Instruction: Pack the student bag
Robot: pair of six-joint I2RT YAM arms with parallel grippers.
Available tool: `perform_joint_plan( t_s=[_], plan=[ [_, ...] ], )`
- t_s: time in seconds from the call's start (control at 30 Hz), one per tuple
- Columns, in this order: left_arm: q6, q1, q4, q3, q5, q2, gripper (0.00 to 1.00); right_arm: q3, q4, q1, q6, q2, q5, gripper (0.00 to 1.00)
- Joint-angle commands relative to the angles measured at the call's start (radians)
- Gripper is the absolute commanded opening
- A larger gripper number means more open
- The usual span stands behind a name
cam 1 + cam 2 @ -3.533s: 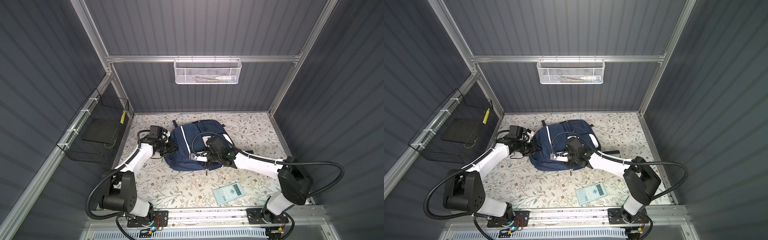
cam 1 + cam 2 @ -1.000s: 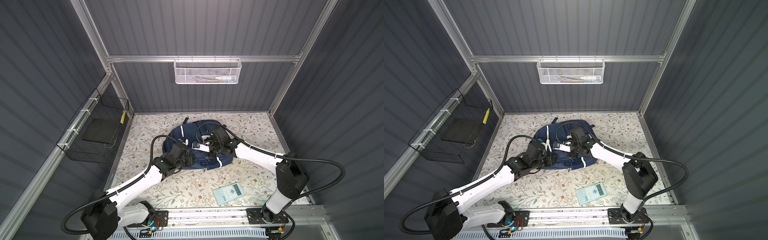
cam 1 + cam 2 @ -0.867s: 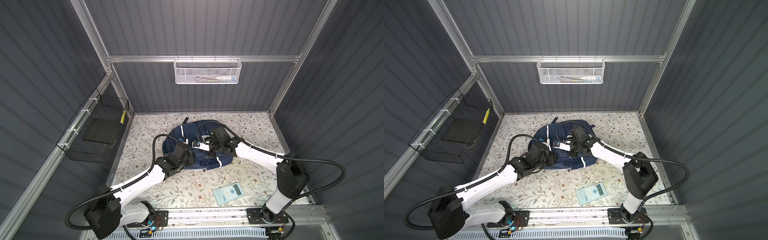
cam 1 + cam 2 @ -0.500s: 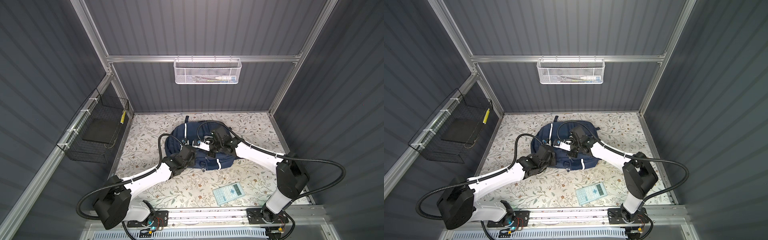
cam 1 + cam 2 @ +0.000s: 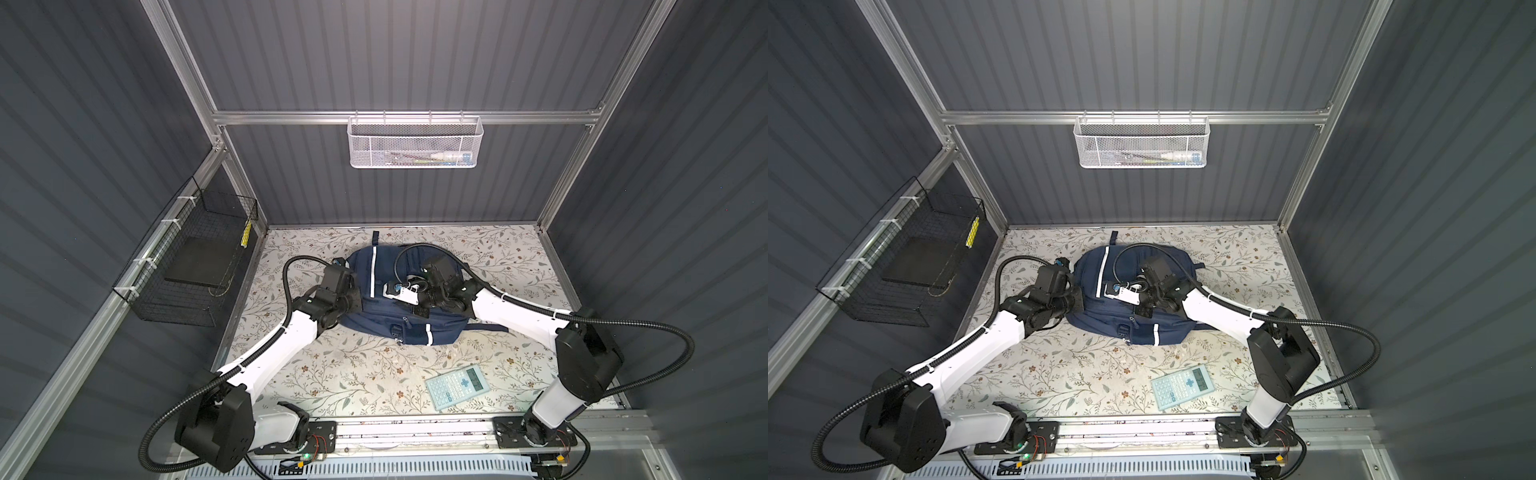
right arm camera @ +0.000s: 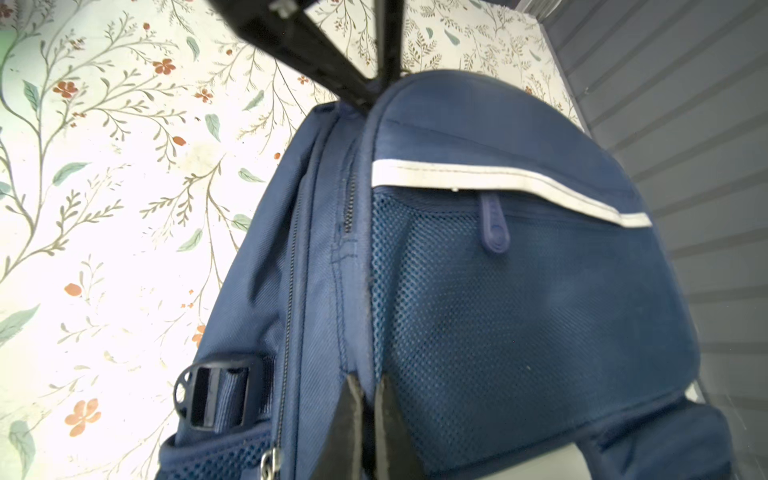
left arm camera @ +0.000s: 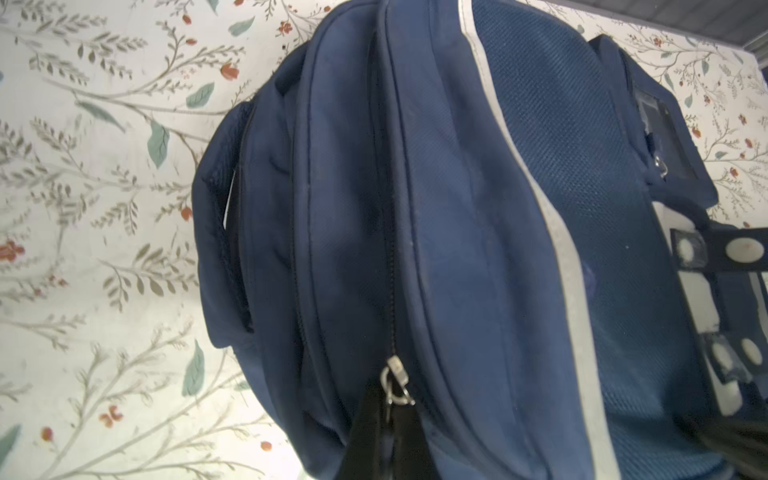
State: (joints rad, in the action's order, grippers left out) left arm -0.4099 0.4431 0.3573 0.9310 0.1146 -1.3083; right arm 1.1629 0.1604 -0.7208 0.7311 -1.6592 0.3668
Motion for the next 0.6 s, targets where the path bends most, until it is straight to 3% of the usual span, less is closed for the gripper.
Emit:
perform_joint_plan(
  t_s=[0.0,0.13,0.23,0.27,0.37,0.47,0.57],
  plan=[
    [0.094,-0.09,-0.048,0.098,-0.01,-0.066,0.0,-0.037,0.104,-0.005,0.008,0.017,0.022,0.0],
    [0.078,-0.09,-0.029,0.093,-0.096,-0.06,0.0,-0.054,-0.015,0.03,0.012,-0.007,-0.164,0.0],
    [0.068,-0.085,0.006,0.027,-0.131,0.018,0.0,-0.028,-0.055,0.101,0.001,-0.017,-0.179,0.02],
    [0.064,-0.073,0.028,0.013,-0.129,0.04,0.0,-0.018,-0.053,0.117,0.006,-0.018,-0.179,0.08],
    [0.021,0.07,0.082,-0.03,-0.033,0.097,0.0,-0.011,-0.072,0.129,0.035,-0.012,-0.253,0.23],
    [-0.121,0.198,0.008,-0.111,-0.078,0.129,0.0,-0.036,-0.108,0.13,-0.016,0.016,-0.369,0.33],
    [-0.193,0.293,-0.024,-0.133,-0.045,0.128,0.0,-0.13,-0.15,0.122,-0.068,0.083,-0.382,0.47]
  ],
)
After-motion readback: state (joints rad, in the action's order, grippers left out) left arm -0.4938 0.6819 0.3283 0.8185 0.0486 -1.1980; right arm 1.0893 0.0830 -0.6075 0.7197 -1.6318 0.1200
